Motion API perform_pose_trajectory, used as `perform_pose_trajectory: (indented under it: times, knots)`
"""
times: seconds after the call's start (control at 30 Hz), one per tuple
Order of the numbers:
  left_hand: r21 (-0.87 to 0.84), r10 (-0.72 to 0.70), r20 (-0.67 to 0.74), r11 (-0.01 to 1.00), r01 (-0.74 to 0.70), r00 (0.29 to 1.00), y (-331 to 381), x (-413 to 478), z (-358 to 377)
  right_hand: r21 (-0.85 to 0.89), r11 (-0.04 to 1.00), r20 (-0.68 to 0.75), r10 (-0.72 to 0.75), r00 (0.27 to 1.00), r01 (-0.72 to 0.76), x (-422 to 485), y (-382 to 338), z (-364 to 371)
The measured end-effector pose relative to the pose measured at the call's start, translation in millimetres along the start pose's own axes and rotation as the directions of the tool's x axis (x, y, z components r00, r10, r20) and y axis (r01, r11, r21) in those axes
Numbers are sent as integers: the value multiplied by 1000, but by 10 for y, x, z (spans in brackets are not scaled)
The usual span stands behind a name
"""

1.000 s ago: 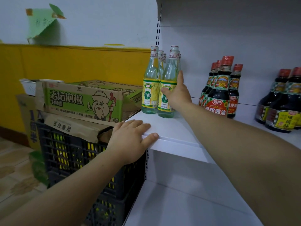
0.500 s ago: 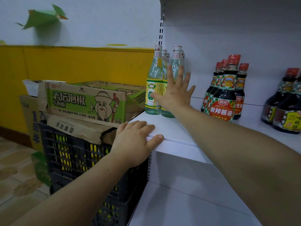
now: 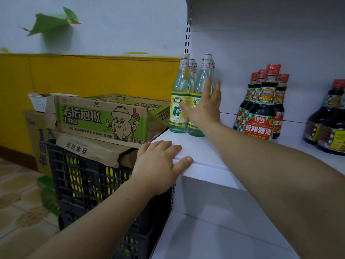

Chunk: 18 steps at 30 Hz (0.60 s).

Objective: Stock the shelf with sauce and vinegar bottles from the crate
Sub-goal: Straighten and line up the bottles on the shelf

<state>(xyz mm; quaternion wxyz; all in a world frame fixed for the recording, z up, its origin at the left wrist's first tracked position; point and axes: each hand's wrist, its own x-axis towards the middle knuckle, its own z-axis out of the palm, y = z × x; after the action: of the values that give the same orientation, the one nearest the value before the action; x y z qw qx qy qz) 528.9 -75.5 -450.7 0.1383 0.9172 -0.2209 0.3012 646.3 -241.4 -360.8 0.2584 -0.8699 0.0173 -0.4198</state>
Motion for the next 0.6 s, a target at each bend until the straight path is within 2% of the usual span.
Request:
perform_pose_trajectory:
  times: [0.1, 0.2, 0.3, 0.6]
  knots:
    - [-10, -1, -5, 1000, 1, 1000, 6, 0, -1, 261, 930, 65, 251, 966, -259, 108, 140, -24]
    - [-6, -3, -19, 1000, 3, 1000, -3, 0, 7, 418, 828, 187, 323, 928, -373, 177, 220, 32]
    - [-7, -2, -18, 1000, 2, 1000, -11, 0, 21, 488, 783, 202, 330, 922, -386, 191, 246, 80]
    - [2, -10, 2, 1000, 10, 1000, -21, -3, 46, 476, 782, 227, 333, 915, -403, 104, 207, -5]
